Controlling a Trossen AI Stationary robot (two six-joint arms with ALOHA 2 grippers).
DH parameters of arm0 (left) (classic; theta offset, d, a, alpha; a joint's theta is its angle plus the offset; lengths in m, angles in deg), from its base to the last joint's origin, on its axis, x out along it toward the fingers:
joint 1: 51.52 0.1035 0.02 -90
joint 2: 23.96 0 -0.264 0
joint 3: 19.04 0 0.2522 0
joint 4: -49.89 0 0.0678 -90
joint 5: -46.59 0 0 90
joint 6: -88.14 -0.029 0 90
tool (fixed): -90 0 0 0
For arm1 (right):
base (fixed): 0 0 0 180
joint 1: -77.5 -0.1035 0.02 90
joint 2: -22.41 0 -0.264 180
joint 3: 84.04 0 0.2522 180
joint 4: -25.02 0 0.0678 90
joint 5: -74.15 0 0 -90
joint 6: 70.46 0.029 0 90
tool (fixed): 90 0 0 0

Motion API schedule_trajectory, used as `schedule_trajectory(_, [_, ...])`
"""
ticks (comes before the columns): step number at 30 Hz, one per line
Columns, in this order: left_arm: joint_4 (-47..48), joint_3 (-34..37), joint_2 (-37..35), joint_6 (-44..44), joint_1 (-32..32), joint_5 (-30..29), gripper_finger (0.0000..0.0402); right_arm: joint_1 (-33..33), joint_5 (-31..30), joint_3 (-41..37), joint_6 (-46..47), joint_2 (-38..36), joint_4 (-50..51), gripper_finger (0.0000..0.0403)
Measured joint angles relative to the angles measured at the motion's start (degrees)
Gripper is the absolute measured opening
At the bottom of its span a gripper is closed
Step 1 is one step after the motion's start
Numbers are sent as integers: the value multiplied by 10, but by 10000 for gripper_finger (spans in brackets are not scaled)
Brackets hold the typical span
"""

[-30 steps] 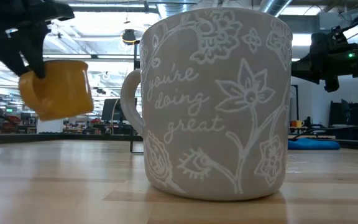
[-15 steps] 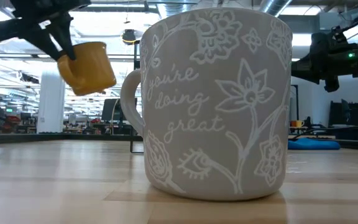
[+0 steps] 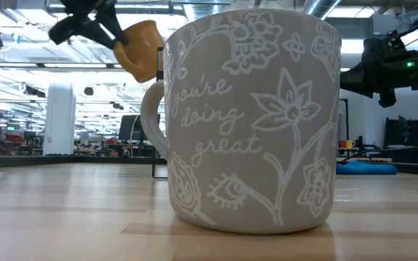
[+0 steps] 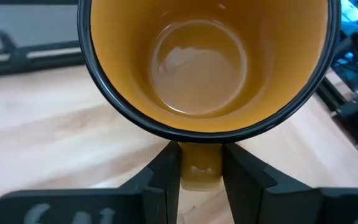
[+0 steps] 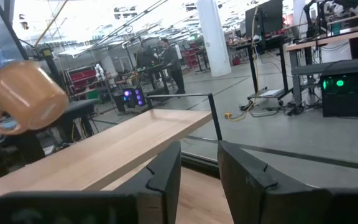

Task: Stack small to large cups/mugs on shelf
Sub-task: Put the yellow mug on the shelf

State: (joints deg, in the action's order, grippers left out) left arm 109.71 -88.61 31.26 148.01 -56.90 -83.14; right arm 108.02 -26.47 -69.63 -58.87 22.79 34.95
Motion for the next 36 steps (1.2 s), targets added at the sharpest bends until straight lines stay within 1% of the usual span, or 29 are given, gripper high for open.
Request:
schedule_trajectory(11, [-120, 0, -3, -209, 154, 168, 81, 0, 0, 0, 34, 0, 0, 128])
schedule_trajectory(17, [-156, 0, -1, -275, 223, 250, 81, 0, 0, 0, 34, 0, 0, 128])
schedule_trajectory(22, [-176, -1, 13, -319, 268, 318, 81, 0, 0, 0, 34, 0, 0, 128])
schedule_trajectory(26, [-169, -23, 38, -355, 294, 356, 81, 0, 0, 0, 41, 0, 0, 128])
schedule_trajectory(28, [-168, -42, 54, -376, 303, 365, 81, 0, -2, 0, 58, 0, 1, 128])
schedule_trajectory(31, [-164, -75, 84, -416, 316, 386, 81, 0, -3, 0, 77, 0, 3, 128])
schedule_trajectory(36, [-120, -142, 145, -476, 332, 408, 81, 0, -3, 0, 85, 0, 3, 128])
